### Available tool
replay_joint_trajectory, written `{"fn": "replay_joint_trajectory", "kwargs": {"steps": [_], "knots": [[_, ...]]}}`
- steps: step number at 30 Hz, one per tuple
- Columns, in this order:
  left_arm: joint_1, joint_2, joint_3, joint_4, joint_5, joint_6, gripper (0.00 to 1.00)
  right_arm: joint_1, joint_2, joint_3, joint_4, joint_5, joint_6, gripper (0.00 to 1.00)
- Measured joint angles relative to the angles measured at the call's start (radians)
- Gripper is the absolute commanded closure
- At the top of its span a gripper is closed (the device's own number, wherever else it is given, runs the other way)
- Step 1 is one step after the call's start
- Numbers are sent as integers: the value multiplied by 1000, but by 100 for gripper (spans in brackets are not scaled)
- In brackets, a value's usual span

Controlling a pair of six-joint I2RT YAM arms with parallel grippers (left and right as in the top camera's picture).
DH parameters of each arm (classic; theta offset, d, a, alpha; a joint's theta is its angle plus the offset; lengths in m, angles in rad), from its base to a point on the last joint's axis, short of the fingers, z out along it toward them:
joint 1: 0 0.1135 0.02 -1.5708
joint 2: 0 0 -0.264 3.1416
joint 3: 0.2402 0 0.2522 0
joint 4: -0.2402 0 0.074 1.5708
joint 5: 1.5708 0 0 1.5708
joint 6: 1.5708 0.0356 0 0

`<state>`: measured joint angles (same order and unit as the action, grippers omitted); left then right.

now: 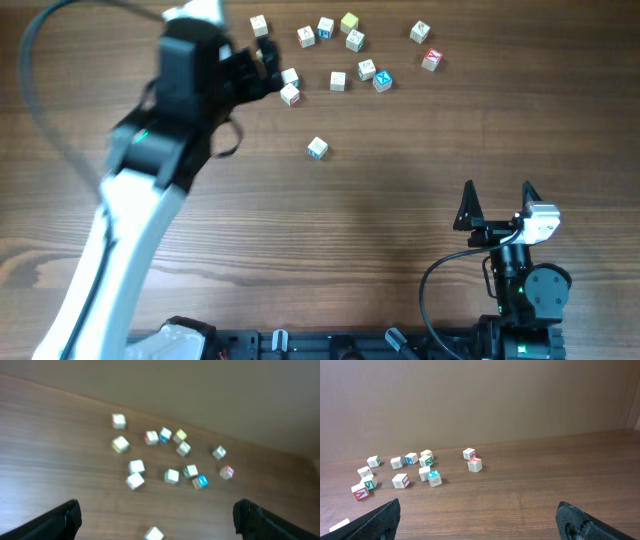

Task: Form a circle

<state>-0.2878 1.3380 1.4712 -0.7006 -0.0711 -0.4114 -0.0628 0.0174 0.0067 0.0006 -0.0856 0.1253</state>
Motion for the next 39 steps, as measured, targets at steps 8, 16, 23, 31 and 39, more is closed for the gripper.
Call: {"fn": "replay_joint_trajectory", "kwargs": {"steps": [8,16,23,31,39], "knots": [[68,-210,3,-315,-20,2,0,0,0,0,0,0,0,0],[68,-451,3,-455,-44,-12,0,0,0,0,2,-8,9,0],[68,-494,3,-656,-114,-13,0,0,10,0,27,-314,523,0],[68,-491,2,-761,-124,-13,0,0,45,0,95,-566,797,1],[68,-491,2,-763,-127,-13,0,0,261,305,-191,-623,573,1]]}}
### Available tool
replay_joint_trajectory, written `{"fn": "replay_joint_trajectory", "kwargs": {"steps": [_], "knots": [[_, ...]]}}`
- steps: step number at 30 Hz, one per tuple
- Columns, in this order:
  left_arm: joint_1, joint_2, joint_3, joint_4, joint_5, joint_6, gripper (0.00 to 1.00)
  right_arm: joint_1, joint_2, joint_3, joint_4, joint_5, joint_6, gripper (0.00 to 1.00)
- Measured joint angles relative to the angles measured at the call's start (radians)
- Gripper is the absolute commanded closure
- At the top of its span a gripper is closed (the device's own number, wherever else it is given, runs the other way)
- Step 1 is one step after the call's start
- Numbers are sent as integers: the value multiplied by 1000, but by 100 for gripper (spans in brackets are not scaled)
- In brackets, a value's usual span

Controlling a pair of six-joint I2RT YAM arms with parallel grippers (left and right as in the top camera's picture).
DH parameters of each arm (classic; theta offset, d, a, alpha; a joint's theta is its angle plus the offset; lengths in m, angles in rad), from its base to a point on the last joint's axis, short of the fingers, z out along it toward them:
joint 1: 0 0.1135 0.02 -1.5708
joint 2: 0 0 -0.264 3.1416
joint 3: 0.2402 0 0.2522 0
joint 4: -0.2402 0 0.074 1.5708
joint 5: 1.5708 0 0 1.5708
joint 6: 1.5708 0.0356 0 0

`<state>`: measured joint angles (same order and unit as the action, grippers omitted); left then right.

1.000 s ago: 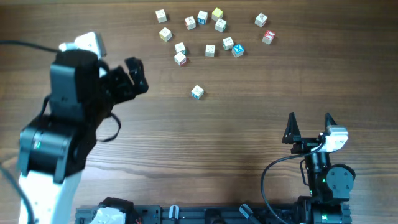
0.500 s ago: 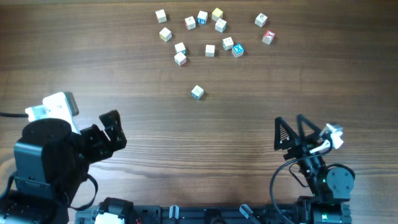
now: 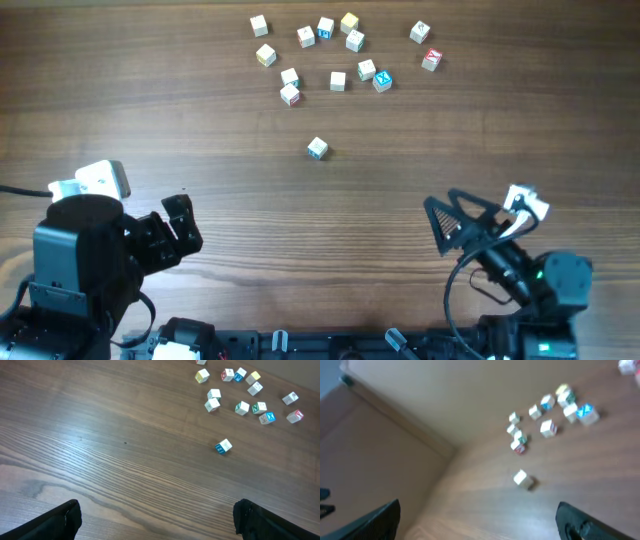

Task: Form a circle
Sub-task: 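Reach the right gripper to a block at the cluster's right side and grasp it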

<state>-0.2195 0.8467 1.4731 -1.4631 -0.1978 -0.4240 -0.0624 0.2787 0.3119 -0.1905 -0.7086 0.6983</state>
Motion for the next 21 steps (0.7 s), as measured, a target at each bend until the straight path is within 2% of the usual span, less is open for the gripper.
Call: {"fn": "replay_joint_trajectory", "kwargs": {"steps": [1,4,7,10,14,18,21], "knots": [[0,0,0,-1,0,0,0,0,14,14,-6,0,-9,1],[0,1,0,-2,0,0,0,0,293,274,-234,52,-204,1],[0,1,0,-2,0,0,0,17,510,477,-346,108,-322,0],[0,1,0,-2,0,0,0,45,650,600,-347,123,-370,0],[0,1,0,-3,0,0,0,68,742,626,-209,90,-386,0],[0,1,0,-3,0,0,0,219,863,683,-209,184,-409,0],[0,2,0,-2,0,0,0,356,1049,846,-317,350,-472,0]]}}
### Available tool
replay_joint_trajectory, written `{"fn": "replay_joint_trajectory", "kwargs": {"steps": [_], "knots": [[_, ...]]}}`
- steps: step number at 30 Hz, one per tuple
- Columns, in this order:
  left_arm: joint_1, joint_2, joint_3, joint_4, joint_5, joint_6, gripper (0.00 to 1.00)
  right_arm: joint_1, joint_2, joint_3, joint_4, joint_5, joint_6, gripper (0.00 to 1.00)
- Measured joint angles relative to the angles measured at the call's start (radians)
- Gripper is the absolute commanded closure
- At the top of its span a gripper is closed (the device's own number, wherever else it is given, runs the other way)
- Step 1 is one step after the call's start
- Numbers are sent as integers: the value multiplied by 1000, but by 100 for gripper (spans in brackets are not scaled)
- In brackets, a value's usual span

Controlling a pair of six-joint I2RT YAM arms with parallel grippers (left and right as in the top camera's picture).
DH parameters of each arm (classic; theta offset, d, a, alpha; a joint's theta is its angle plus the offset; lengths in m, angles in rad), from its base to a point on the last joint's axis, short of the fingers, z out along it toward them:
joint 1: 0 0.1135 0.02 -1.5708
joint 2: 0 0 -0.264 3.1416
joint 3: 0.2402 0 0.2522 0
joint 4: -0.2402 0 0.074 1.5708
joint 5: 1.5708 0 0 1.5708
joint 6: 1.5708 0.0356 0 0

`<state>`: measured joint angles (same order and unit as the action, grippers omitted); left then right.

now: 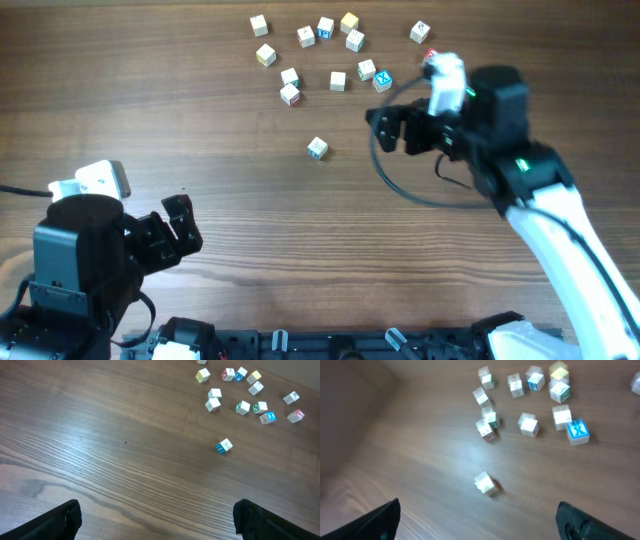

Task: Form a circle
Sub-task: 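Reach the right gripper to a block at the cluster's right side and grasp it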

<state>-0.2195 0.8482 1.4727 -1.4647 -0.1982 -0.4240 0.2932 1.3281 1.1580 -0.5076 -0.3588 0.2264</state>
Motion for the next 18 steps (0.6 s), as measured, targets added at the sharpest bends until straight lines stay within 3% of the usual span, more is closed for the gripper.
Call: {"fn": "replay_joint_trajectory", "kwargs": {"steps": [6,11,18], "knots": [[0,0,0,-2,0,0,0,26,372,388,-196,185,-159,0],[0,0,0,-2,0,0,0,26,642,624,-168,237,-250,0],[0,1,0,-1,0,0,0,26,934,696,2,272,-281,0]]}}
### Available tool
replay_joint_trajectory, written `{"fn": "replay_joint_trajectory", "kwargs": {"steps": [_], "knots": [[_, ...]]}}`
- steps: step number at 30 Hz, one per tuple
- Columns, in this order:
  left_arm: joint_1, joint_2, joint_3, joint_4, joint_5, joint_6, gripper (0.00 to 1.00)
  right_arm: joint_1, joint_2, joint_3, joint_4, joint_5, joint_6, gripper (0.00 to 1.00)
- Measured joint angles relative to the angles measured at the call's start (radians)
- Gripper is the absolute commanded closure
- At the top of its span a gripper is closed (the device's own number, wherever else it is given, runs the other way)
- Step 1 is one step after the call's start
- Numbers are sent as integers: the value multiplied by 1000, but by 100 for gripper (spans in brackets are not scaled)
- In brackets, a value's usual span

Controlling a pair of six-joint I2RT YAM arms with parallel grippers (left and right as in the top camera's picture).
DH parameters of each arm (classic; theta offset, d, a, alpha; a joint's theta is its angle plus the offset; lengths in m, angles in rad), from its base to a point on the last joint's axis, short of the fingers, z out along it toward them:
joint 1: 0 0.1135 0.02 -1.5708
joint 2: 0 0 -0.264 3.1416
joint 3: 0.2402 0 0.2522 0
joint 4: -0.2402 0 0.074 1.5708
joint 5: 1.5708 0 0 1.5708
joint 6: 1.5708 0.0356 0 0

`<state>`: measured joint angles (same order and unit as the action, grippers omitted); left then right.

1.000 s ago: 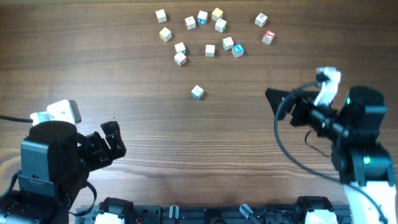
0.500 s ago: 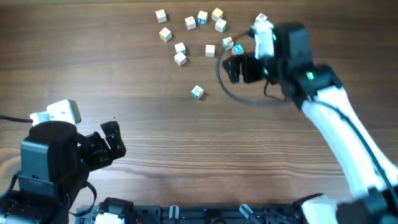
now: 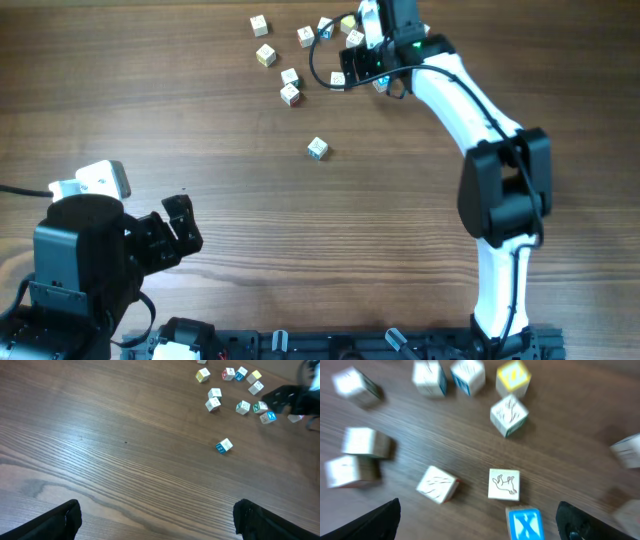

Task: Form a circle
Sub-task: 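Reach the right gripper to a block at the cluster's right side and grasp it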

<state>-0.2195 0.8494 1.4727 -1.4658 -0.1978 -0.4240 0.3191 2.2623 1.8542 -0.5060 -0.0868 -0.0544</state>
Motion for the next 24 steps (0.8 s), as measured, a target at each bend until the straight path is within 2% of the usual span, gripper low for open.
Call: {"fn": "replay_joint_trajectory", "kwargs": {"steps": [4,14,16,18,19,24], "knots": [[0,0,0,0,0,0,0,-9,85,0,87,2,0,1],[0,0,0,0,0,0,0,-38,117,1,196,6,4,14],[0,0,0,0,0,0,0,-39,127,2,202,6,5,23],[0,0,0,0,0,0,0,-39,140,2,202,6,7,42],[0,0,0,0,0,0,0,-39,146,2,202,6,3,55],[0,0,0,0,0,0,0,-39,164,3,200,5,8,67]]}}
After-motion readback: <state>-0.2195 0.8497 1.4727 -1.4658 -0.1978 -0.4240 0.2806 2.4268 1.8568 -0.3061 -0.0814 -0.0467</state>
